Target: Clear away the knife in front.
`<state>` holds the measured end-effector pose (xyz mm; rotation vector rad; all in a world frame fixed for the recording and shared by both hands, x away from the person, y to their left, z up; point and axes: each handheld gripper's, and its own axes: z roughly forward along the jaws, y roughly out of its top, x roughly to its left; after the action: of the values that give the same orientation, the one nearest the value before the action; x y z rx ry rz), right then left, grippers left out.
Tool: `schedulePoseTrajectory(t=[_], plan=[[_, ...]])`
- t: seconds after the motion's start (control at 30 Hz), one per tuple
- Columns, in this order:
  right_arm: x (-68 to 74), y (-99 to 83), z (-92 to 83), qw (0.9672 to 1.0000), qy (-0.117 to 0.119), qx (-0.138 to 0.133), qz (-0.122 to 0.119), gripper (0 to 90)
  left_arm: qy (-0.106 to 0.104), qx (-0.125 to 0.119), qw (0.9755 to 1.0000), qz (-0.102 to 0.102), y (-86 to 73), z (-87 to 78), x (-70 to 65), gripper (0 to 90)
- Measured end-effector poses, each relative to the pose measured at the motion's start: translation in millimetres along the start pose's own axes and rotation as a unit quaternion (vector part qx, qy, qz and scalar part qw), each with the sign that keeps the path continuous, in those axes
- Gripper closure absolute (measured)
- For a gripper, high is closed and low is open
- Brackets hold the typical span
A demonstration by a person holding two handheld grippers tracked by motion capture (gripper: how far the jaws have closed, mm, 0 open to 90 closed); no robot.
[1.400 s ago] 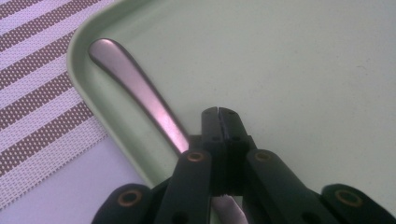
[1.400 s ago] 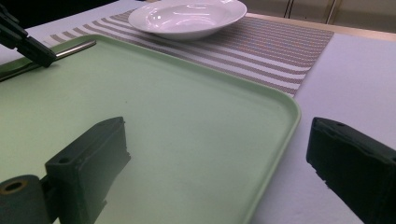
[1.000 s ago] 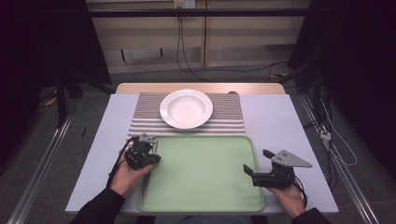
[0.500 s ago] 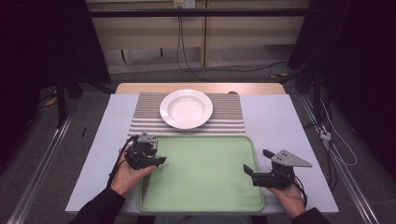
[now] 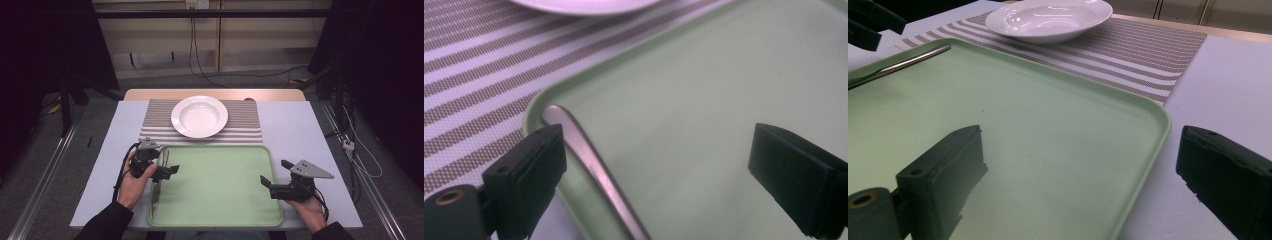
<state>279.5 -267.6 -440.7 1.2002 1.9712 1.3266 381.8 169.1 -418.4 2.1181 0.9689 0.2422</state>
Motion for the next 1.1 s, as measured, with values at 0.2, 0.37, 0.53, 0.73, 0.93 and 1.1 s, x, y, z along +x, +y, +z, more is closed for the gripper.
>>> schedulePoseTrajectory(t=[0.2,0.37,0.53,0.73,0.93,1.1], plan=[[-1.3,0.1,1.6,1.0000,-0.001,0.000,0.002,5.0,0.047,-0.022,0.9985,0.018,5.8,-13.2,-5.2,8.0],[-1.9,-0.2,1.2,1.0000,-0.003,0.001,0.004,5.0,0.059,-0.054,0.9963,0.032,3.5,-22.1,-8.2,8.0],[-1.8,-0.6,0.4,1.0000,-0.005,0.000,0.006,5.0,0.059,-0.060,0.9961,0.026,-5.6,-29.4,-10.9,8.0],[-2.2,-1.3,-0.4,0.9999,-0.009,0.002,0.007,5.0,0.069,-0.058,0.9958,0.017,-18.3,-37.3,-8.8,8.0],[-2.8,-1.9,-1.8,0.9998,-0.015,0.003,0.011,5.0,0.080,-0.058,0.9951,0.009,-29.2,-42.9,-5.9,7.7],[-3.1,-2.5,-2.8,0.9998,-0.018,0.003,0.012,5.0,0.081,-0.061,0.9948,0.002,-37.2,-46.6,-3.6,7.8]])
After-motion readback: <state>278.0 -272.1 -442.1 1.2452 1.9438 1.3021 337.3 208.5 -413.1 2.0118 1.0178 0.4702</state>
